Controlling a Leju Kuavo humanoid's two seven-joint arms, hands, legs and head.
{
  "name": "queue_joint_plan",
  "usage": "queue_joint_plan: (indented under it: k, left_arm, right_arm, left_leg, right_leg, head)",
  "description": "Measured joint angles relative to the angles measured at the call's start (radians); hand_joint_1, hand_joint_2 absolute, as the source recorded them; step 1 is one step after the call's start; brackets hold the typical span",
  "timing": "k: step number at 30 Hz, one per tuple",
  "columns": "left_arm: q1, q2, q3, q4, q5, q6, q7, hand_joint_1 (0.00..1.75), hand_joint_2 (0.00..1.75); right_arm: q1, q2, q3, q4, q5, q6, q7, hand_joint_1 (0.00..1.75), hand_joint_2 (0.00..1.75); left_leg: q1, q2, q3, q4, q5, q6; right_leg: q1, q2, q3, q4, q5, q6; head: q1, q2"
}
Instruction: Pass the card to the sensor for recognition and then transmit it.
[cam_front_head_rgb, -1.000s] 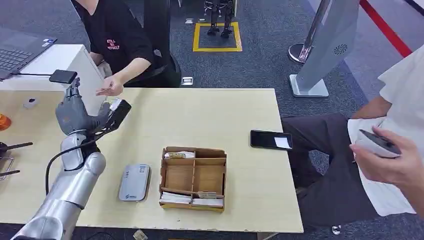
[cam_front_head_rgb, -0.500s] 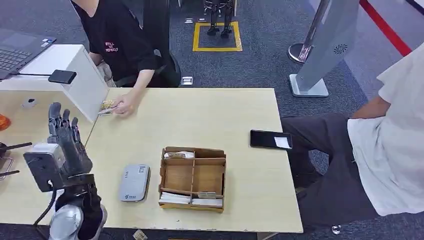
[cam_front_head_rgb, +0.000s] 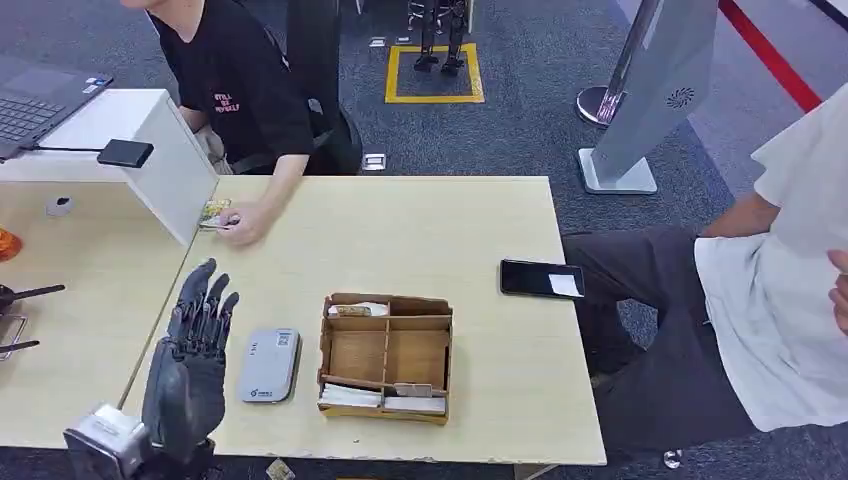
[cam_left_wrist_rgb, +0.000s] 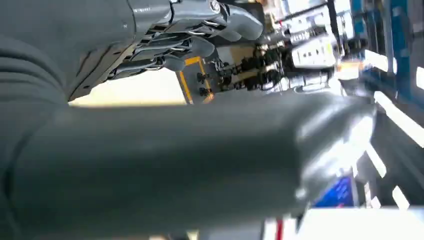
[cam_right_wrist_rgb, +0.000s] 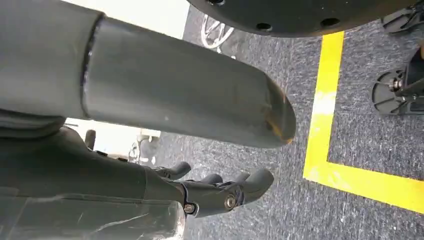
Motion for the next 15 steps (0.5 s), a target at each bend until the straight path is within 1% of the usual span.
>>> queue_joint_plan:
  k: [4,6,8,9,12,13,15]
  left_arm:
    - [0.006,0.038,-0.074,0.0,-0.23,0.034,0.019,0.0,1.75]
    - [0.006,0.055,-0.105,0.0,-0.292,0.043,0.028,0.0,1.75]
    - [0.005,0.07,-0.125,0.001,-0.336,0.053,0.035,0.09,1.75]
    - [0.003,0.08,-0.135,0.002,-0.378,0.058,0.042,0.23,1.75]
    - [-0.013,0.119,-0.184,0.014,-0.563,0.072,0.072,0.23,1.75]
    - [-0.022,0.135,-0.208,0.021,-0.629,0.075,0.082,0.3,1.75]
    - [-0.037,0.165,-0.245,0.039,-0.722,0.082,0.098,0.42,1.75]
  right_arm:
    - [0.0,0.0,-0.006,0.0,-0.01,0.002,0.0,0.0,0.0]
    - [0.0,0.0,-0.007,0.0,-0.01,0.002,0.0,0.0,0.0]
    - [-0.001,0.0,-0.008,0.0,-0.01,0.001,0.0,0.0,0.0]
    - [-0.001,0.0,-0.01,0.0,-0.01,0.001,0.0,0.0,0.0]
    - [-0.002,0.0,-0.016,0.0,-0.01,0.002,0.0,0.0,0.0]
    - [-0.003,0.0,-0.017,0.0,-0.009,0.002,0.0,0.0,0.0]
    - [-0.006,0.0,-0.018,0.0,-0.006,0.005,0.0,0.0,0.0]
  left_leg:
    - [0.0,0.0,0.0,0.0,0.0,0.0]
    - [0.0,0.0,0.0,0.0,0.0,0.0]
    - [0.0,0.0,0.0,0.0,0.0,0.0]
    - [0.0,0.0,0.0,0.0,0.0,0.0]
    - [0.0,0.0,0.0,0.0,0.0,0.0]
    - [0.0,0.0,0.0,0.0,0.0,0.0]
    - [0.0,0.0,0.0,0.0,0.0,0.0]
  right_leg:
    - [0.0,-0.001,0.0,0.0,0.0,0.0]
    - [0.0,-0.001,0.0,0.0,0.0,0.0]
    - [0.0,-0.001,0.0,0.0,0.0,0.0]
    - [0.0,-0.001,0.0,0.0,0.0,0.0]
    - [0.0,-0.001,0.0,0.0,0.0,0.0]
    - [0.0,-0.001,0.0,0.0,0.0,0.0]
    - [0.0,0.0,0.0,0.0,0.0,0.0]
  head:
    - [0.0,0.0]
    - [0.0,0.0]
    - [0.0,0.0]
    - [0.0,0.0]
    - [0.0,0.0]
    - [0.0,0.0]
    - [0.0,0.0]
